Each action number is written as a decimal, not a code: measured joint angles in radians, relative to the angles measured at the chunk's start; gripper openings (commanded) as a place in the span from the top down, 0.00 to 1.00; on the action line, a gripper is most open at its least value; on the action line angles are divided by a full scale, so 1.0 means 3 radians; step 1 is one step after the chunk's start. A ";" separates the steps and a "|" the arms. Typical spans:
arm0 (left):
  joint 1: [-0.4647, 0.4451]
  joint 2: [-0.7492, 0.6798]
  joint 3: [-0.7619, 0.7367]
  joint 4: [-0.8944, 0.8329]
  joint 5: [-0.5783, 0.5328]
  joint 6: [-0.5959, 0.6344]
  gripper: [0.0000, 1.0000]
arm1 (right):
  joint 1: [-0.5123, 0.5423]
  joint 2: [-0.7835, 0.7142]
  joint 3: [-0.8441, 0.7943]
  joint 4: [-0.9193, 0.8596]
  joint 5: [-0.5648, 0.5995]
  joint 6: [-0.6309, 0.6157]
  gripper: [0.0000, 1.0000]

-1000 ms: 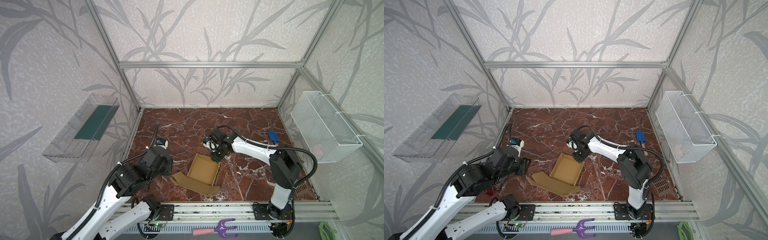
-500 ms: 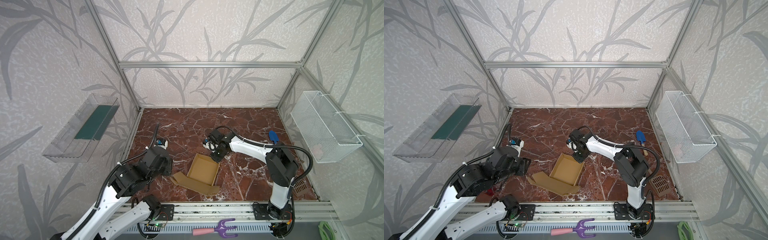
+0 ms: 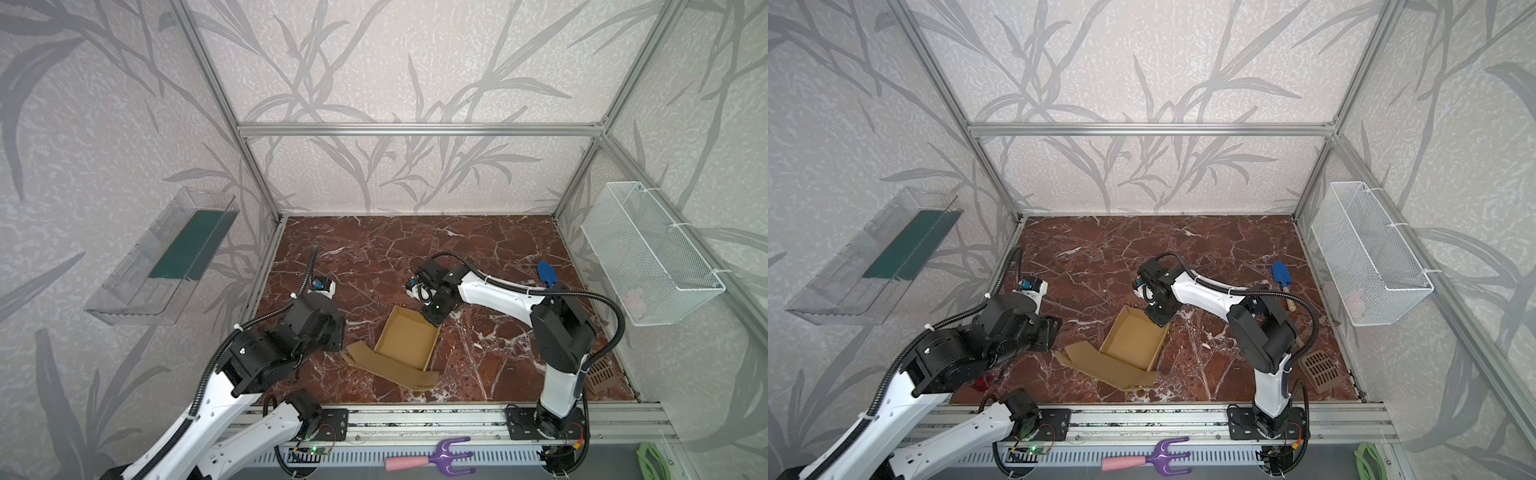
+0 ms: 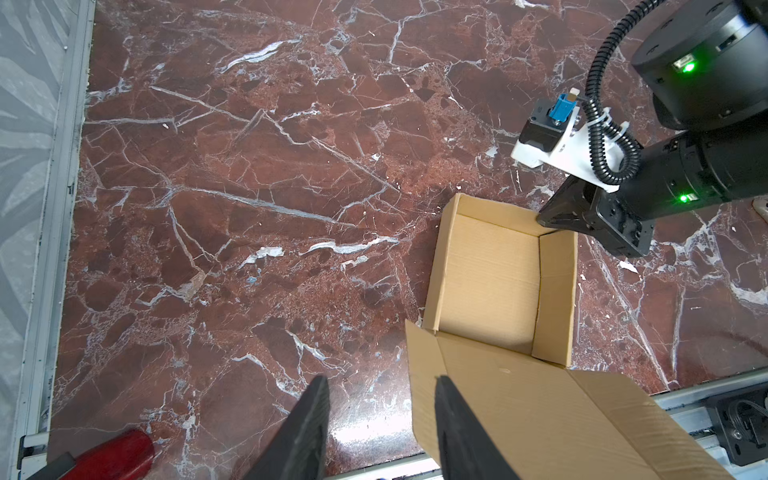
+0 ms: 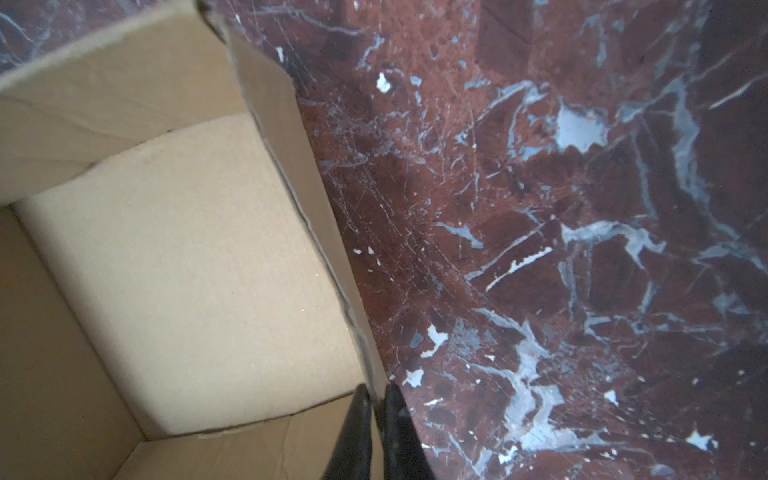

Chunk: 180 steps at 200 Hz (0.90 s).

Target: Fold the paper box

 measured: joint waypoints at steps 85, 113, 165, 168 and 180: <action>0.0000 0.0003 0.0004 0.0013 0.0025 0.0000 0.56 | -0.0601 -0.0484 -0.0649 0.0286 0.0000 0.0605 1.00; 0.0000 0.0004 0.0010 0.0023 0.0100 -0.0008 0.56 | -0.0913 -0.0827 -0.1062 0.0434 -0.0027 0.0881 0.97; -0.0001 0.0015 0.0072 0.0090 0.0278 -0.0047 0.56 | -0.1008 -0.1455 -0.1712 0.0665 -0.0257 0.1261 0.77; 0.0000 0.0015 0.0072 0.0094 0.0291 -0.0045 0.57 | -0.1008 -0.1506 -0.1759 0.0688 -0.0291 0.1288 0.76; -0.0001 0.0011 0.0072 0.0118 0.0334 -0.0045 0.56 | -0.1008 -0.1678 -0.1928 0.0783 -0.0426 0.1391 0.76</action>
